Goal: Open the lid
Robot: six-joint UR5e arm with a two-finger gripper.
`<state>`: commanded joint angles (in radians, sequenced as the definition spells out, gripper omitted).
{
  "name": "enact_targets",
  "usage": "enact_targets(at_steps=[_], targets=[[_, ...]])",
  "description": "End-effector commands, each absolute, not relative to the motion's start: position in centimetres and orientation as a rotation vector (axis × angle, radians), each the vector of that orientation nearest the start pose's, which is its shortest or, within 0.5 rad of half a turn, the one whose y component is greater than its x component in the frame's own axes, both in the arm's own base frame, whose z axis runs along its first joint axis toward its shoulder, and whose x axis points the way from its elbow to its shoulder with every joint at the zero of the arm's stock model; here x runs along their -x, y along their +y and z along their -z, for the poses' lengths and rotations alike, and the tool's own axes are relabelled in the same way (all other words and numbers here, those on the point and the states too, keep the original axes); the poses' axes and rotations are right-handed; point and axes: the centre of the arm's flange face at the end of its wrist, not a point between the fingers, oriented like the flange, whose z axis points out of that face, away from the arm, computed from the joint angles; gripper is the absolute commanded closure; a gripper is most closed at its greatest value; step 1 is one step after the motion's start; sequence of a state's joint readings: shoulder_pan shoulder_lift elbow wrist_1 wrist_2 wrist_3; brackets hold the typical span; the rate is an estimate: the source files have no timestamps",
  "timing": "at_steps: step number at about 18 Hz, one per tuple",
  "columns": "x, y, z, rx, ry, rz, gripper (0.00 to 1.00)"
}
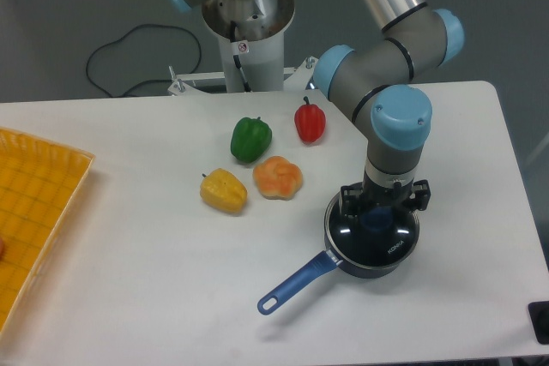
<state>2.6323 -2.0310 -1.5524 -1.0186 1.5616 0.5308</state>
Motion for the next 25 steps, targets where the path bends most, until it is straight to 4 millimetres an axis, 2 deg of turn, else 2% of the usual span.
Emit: enact_targets(at_steps=[12, 19, 25], targets=[[50.08, 43.79, -29.51, 2.939, -0.792, -0.109, 0.31], [50.01, 43.75, -29.51, 2.94, -0.795, -0.105, 0.41], [50.0, 43.73, -29.49, 2.942, -0.796, -0.105, 0.41]])
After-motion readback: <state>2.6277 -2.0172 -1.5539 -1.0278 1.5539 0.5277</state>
